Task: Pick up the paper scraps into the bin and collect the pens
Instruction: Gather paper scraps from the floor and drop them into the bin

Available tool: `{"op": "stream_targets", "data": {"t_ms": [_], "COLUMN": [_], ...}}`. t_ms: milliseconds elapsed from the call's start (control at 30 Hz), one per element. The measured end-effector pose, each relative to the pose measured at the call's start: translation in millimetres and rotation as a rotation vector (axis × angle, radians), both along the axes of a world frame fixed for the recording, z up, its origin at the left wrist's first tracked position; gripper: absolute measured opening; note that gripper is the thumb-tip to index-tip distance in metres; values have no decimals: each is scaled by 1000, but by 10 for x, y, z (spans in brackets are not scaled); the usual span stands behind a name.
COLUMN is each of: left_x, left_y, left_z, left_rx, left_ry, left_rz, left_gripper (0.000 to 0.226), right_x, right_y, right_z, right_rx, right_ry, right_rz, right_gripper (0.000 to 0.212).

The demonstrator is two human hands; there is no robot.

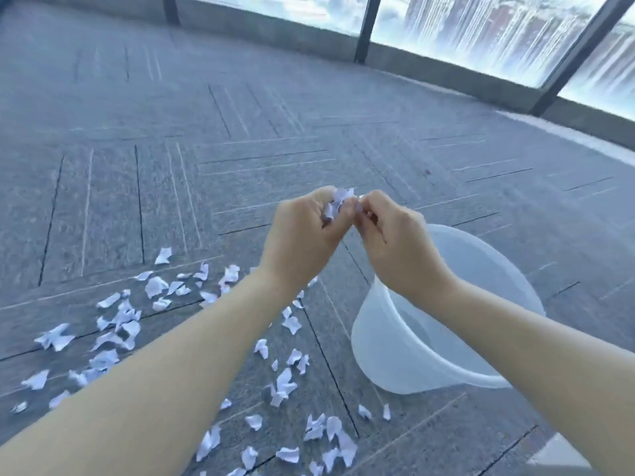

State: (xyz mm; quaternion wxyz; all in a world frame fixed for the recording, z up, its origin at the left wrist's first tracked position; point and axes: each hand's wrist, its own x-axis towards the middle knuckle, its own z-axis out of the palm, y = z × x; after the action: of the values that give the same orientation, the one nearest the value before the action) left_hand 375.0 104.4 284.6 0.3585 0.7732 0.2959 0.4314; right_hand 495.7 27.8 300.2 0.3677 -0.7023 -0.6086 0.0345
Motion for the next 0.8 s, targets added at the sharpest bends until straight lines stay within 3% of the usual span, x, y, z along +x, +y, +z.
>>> {"op": "stream_targets", "data": {"t_ms": [133,300,433,500,567,700,800], "left_x": [869,1545,1647,1604,1548,1202,664], "left_y": [-358,-743,-838,-841,-803,-619,-367], "left_z": [158,-228,-375,-413,-423,-273,-220], "left_rx": [-134,-361,-539,-531,-507,-468,-364], "left_ry": [11,409,669,744,683,284,176], "left_rz": [-205,-292,-331,-338,-326,-220,-132], "left_gripper": [30,35,38,45,43,24,23], "right_x": [704,1160,1249,1275,1255,982,731], "right_y": [-557,-1013,-1048,-1044,-1001,-744,-459], "right_z": [149,-225,-335,-309,-235,15,110], "right_rx": [-21,-384,-687,-793,-800,-575,-797], "right_ry": [-29,-14,270,235,62,-183,-251], "right_rz": [-165,-333,-359,-390,-425,-459,-392], "right_gripper": [24,27,22,17,21,23,23]}}
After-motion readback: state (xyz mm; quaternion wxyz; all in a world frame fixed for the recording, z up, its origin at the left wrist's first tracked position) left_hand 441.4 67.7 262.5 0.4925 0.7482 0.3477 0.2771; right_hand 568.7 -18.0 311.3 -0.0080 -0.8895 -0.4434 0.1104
